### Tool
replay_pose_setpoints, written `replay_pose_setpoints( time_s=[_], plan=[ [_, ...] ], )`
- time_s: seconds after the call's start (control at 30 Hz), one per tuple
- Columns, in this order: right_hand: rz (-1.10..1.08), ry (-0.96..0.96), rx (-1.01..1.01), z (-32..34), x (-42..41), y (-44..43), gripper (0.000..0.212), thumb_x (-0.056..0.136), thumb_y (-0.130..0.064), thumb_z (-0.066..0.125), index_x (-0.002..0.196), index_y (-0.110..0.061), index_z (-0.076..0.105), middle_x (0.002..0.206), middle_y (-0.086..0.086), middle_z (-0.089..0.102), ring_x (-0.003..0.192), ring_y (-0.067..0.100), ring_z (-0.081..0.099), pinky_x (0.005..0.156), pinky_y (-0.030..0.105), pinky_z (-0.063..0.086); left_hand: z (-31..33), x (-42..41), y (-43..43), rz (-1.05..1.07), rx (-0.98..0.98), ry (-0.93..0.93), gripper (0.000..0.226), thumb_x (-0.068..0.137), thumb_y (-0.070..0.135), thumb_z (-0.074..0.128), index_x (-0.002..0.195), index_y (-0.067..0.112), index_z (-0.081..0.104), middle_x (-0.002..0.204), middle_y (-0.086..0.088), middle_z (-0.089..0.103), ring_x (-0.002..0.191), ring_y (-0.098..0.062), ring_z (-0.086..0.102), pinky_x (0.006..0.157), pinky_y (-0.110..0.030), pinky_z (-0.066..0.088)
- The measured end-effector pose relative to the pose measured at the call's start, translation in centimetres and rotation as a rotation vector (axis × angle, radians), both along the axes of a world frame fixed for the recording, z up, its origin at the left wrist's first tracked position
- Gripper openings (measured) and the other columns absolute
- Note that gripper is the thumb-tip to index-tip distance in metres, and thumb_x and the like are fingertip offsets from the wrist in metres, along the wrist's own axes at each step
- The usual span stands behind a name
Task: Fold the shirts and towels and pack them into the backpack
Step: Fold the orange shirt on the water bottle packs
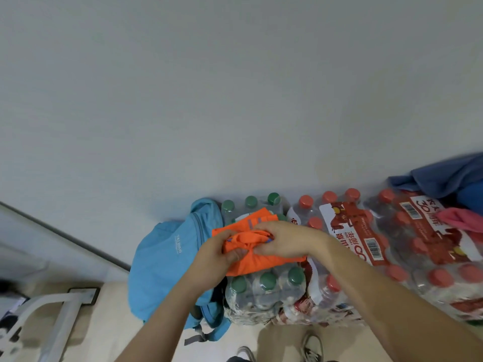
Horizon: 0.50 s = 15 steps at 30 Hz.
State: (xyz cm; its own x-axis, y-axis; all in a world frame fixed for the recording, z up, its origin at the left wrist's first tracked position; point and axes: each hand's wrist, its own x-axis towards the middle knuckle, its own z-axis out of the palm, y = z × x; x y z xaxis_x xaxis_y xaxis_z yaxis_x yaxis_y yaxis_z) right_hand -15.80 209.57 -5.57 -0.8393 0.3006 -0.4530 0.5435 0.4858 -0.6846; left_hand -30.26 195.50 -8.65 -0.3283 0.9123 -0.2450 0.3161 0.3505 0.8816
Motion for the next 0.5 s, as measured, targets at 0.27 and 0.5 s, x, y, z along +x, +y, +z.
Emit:
replay_pose_setpoints(
  time_s=[0.27, 0.5],
  plan=[
    [-0.024, 0.050, -0.051, 0.0, 0.7, 3.4, 0.061, 0.074, -0.007, 0.070, 0.127, -0.029, 0.050, 0.102, -0.013, 0.060, 0.074, -0.008, 0.058, 0.064, 0.017, 0.049, -0.8, 1.0, 0.4, 0.438, 0.024, -0.082, 0.004, 0.087, 0.016, 0.065, 0.090, 0.017, 0.066, 0.068, 0.004, 0.063, 0.063, -0.008, 0.056, 0.064, -0.024, 0.046],
    [-0.133, 0.251, 0.039, -0.6, -0.3, 2.9, 0.036, 0.073, -0.004, 0.064, 0.101, -0.025, 0.069, 0.076, -0.018, 0.064, 0.066, -0.008, 0.058, 0.060, 0.009, 0.042, -1.0, 1.1, 0.3, 0.201, 0.011, 0.237, 0.025, 0.090, 0.034, 0.061, 0.115, 0.035, 0.064, 0.106, 0.013, 0.059, 0.099, 0.002, 0.054, 0.086, -0.014, 0.038]
  ],
)
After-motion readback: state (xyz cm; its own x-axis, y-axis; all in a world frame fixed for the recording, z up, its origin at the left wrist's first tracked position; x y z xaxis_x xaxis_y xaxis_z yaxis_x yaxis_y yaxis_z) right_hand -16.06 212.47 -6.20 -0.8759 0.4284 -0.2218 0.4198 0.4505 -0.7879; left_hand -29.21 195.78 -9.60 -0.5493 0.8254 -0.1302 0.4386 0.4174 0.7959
